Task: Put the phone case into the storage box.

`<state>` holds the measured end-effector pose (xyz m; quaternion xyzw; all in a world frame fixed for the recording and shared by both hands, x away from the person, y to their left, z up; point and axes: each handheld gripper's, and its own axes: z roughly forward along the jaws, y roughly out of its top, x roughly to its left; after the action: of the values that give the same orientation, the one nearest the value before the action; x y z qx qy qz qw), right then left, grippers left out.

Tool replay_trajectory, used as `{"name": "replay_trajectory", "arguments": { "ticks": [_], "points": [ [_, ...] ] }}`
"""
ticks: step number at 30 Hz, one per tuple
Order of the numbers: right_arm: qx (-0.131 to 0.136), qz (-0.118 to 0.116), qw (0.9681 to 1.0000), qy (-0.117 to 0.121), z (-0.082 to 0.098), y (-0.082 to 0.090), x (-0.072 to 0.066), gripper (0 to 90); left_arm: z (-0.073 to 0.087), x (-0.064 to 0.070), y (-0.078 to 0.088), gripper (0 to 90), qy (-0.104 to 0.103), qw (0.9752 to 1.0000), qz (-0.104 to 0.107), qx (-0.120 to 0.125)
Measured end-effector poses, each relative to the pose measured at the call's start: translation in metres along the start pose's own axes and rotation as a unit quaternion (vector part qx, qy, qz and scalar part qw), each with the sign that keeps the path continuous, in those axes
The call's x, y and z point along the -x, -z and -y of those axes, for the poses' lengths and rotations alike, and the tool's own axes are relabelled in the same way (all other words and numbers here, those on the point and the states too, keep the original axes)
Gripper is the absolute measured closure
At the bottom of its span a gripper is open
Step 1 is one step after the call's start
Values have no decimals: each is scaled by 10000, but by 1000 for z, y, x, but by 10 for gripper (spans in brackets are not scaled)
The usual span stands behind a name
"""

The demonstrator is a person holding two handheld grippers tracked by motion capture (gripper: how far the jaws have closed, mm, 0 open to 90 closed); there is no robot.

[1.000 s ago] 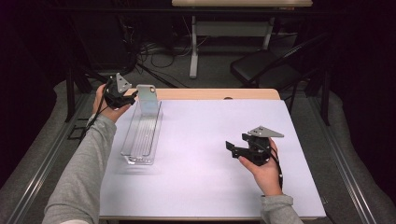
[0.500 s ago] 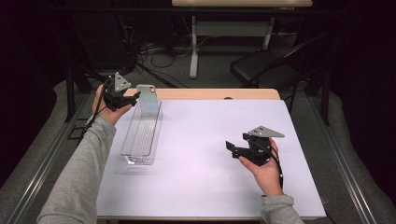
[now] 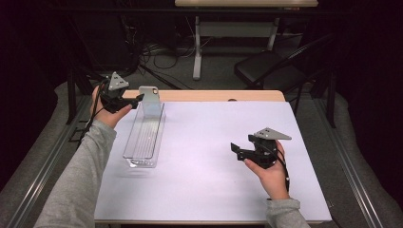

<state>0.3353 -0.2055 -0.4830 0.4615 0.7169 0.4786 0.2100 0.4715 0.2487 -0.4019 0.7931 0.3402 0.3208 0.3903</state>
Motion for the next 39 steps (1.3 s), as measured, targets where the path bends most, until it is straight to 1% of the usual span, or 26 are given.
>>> {"name": "replay_trajectory", "arguments": {
  "ticks": [2,4,5,6,8,10,15,19,21,23,25,28,29,31,32,33,35,36,37,39],
  "points": [
    [8,8,10000,-28,0,1,0,213,-1,0,2,330,110,9999,75,37],
    [14,3,10000,-30,-1,1,0,214,-2,0,4,329,175,9998,121,36],
    [13,7,10000,-29,-1,1,0,214,-2,1,5,326,256,9995,176,63],
    [33,3,10000,-33,-1,1,0,214,-3,1,7,317,295,9993,218,69],
    [14,4,10000,-27,-1,2,0,213,-4,2,9,309,331,9990,300,69],
    [18,7,10000,-18,-1,2,0,210,-4,4,12,280,355,9987,365,80],
    [55,-15,10000,-54,-2,3,1,194,-7,7,17,280,509,9974,495,129],
    [99,0,9999,-111,-3,5,1,177,-8,10,19,269,626,9955,693,178],
    [106,21,9999,-131,-4,6,1,173,-8,12,20,254,689,9939,824,246],
    [116,29,9998,-134,-5,7,2,173,-8,14,21,213,628,9932,935,276],
    [140,36,9998,-122,-5,8,2,171,-8,16,23,210,659,9921,1015,328],
    [154,54,9998,-128,-6,10,2,163,-8,19,25,201,662,9914,1060,377],
    [142,51,9998,-147,-6,10,2,161,-9,22,27,193,652,9908,1125,374],
    [150,37,9998,-90,-7,11,2,156,-9,25,28,184,582,9913,1135,318],
    [143,18,9999,-82,-7,12,2,156,-9,25,28,183,582,9913,1135,318],
    [145,15,9999,-70,-7,12,1,155,-8,29,31,181,553,9906,1212,320],
    [114,-25,9999,-77,-7,12,1,146,-7,31,34,180,613,9889,1304,370],
    [115,-22,9999,-80,-7,12,0,144,-7,33,36,178,596,9893,1281,365],
    [105,-20,9999,-84,-7,12,-1,141,-7,34,37,166,555,9891,1314,359],
    [53,-41,10000,-21,-8,12,-3,121,-5,37,41,157,589,9870,1436,419]
  ]
}}
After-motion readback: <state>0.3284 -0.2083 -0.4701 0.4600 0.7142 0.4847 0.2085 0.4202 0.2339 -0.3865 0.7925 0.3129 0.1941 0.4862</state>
